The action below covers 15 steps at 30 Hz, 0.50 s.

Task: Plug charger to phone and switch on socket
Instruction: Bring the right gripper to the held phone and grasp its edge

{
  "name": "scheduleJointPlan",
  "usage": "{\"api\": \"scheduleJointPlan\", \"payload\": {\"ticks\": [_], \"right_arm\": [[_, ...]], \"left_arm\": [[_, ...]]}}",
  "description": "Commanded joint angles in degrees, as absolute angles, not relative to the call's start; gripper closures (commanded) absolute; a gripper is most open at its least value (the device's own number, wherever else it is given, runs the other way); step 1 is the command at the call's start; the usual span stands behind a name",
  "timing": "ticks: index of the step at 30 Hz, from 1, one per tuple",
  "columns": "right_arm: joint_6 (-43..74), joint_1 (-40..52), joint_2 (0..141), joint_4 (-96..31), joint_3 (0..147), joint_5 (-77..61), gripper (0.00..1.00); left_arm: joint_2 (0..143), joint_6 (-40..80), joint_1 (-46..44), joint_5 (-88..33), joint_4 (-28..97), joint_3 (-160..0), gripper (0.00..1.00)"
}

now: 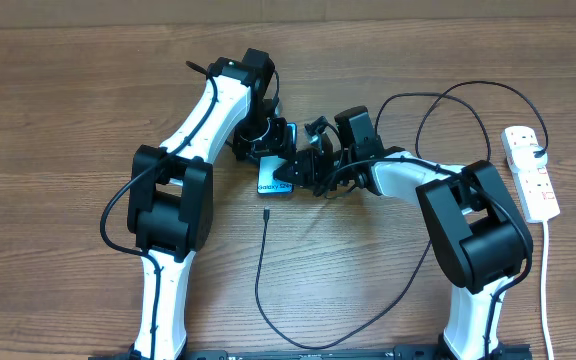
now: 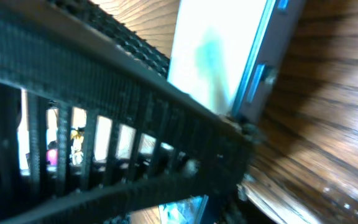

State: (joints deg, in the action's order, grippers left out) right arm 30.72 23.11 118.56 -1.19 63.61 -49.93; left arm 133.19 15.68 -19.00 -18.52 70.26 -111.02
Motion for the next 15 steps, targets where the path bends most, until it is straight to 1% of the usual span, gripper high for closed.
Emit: {"api": "scheduleJointPlan", "payload": {"ticks": [1,4,6,9,10,11,15], "right_arm": [[31.75,24.05,118.98,0.38,63.94,-48.51,0.64],[31.73,24.05,118.98,0.78,63.96,-48.51,0.72],[31.75,24.05,118.98,1.23,63.96,-48.53,0.81],[31.73,24.05,118.98,1.52,63.96,-48.51,0.89],[31.73,24.05,118.98,1.56,63.96,-48.51,0.94],[31.73,24.05,118.98,1.67,63.96,-48.53,0.96],[31.73,24.05,118.98,1.74,63.96,-48.53,0.96]], "left_arm": [[130.47,13.89,-19.86,-22.57,70.91,-112.27,0.48],[130.47,13.89,-19.86,-22.79,71.09,-112.27,0.47],[130.47,13.89,-19.86,-23.0,71.31,-112.27,0.47],[130.47,13.89,-19.86,-22.98,71.37,-112.27,0.47],[130.47,13.89,-19.86,-22.98,71.37,-112.27,0.47],[130.47,13.89,-19.86,-22.98,71.35,-112.25,0.47],[130.47,13.89,-19.88,-22.94,71.33,-112.25,0.45]]}}
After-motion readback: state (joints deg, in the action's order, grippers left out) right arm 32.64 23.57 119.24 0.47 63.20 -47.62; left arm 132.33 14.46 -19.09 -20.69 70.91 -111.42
